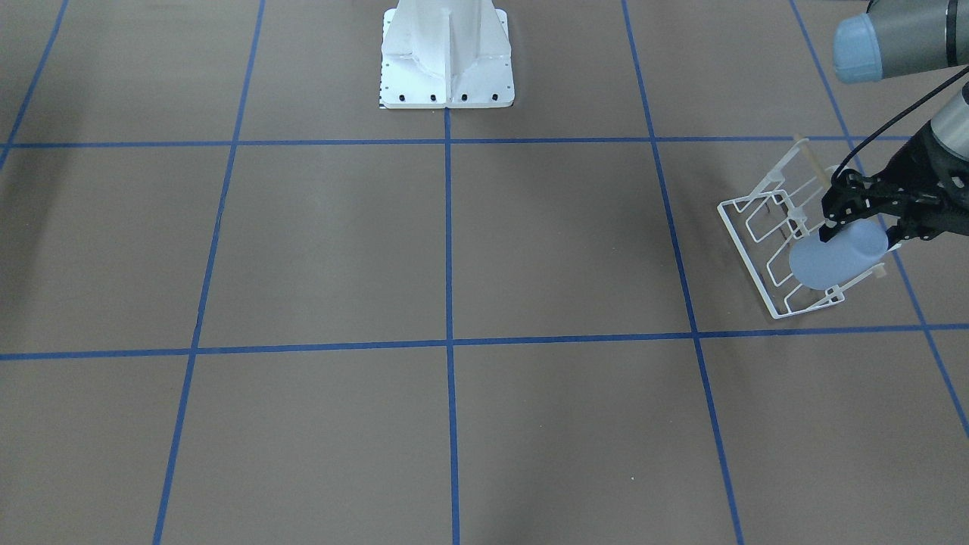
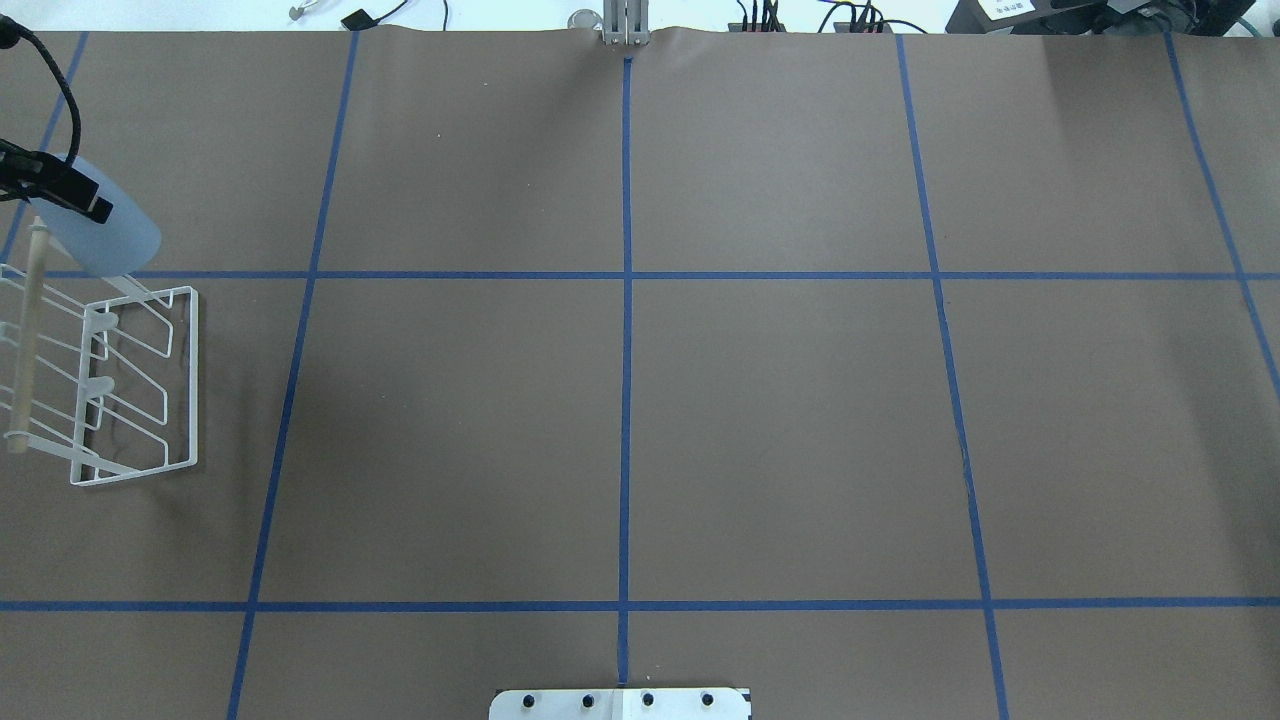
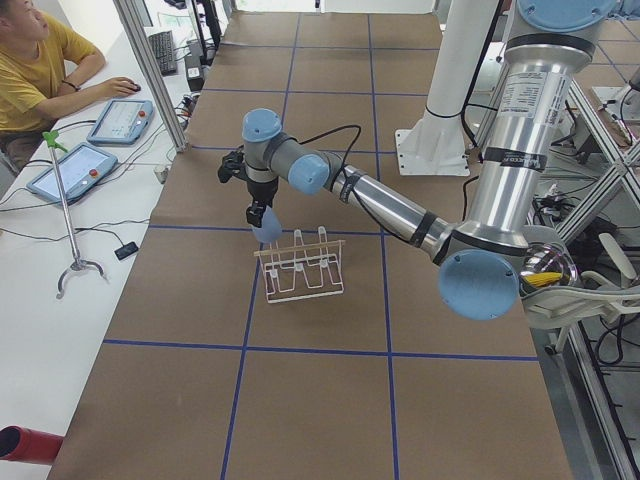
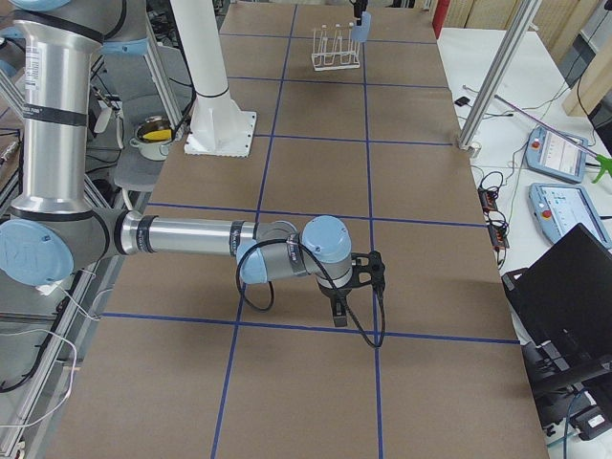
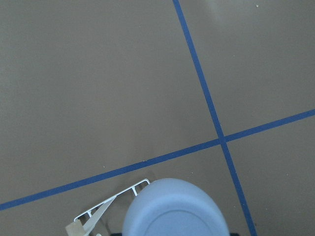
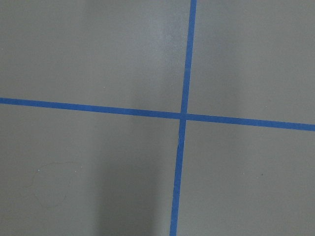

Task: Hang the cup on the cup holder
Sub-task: 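Lower the cup with the left gripper onto a rack hook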

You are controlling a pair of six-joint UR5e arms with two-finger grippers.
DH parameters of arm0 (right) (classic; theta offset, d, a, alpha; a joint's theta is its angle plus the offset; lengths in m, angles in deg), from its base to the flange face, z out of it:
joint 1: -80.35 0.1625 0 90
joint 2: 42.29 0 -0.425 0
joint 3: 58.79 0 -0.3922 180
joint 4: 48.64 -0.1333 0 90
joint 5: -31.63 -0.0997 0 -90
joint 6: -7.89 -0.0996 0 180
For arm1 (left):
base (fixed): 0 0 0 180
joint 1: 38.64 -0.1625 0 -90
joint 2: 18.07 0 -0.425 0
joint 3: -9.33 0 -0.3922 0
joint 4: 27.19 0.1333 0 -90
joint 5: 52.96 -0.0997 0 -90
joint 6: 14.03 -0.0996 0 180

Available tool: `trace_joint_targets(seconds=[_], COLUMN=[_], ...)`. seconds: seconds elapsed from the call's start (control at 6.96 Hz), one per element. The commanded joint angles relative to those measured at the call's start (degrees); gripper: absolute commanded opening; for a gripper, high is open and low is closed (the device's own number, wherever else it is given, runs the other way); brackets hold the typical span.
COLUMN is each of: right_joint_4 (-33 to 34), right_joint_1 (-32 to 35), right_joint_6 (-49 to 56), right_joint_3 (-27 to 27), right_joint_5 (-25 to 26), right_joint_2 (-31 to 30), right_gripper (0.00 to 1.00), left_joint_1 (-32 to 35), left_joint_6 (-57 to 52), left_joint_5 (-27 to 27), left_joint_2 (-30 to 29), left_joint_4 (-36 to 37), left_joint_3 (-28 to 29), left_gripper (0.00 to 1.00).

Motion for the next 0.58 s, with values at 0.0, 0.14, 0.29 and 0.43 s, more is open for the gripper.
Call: trace_joint_targets(seconds=[0.0,0.14,0.29,0.43], right_joint_4=[0.0,0.0,0.1,0.1], right_joint_1=[0.0,0.0,0.0,0.0], right_joint_6=[0.0,0.0,0.0,0.0], right_joint_3=[0.0,-0.1,-0.1,-0.1], right_joint_5=[0.1,0.5,0.8,0.8], right_joint_2=[0.1,0.2,0.3,0.3], right_gripper=[1.0,1.0,1.0,1.0], left_joint_1=[-0.7,-1.5,-2.0,-3.2], left_joint_6=[0.2,0.2,0.4,1.1], left_joint_5=[-0.3,-0.3,-0.4,-1.6], left_joint_2=[2.1,3.0,3.1,3.3], left_joint_4=[-1.6,-2.4,-2.6,-3.0], left_joint_3=[-0.1,0.1,0.3,0.5], left_gripper=[0.0,0.0,0.0,0.0])
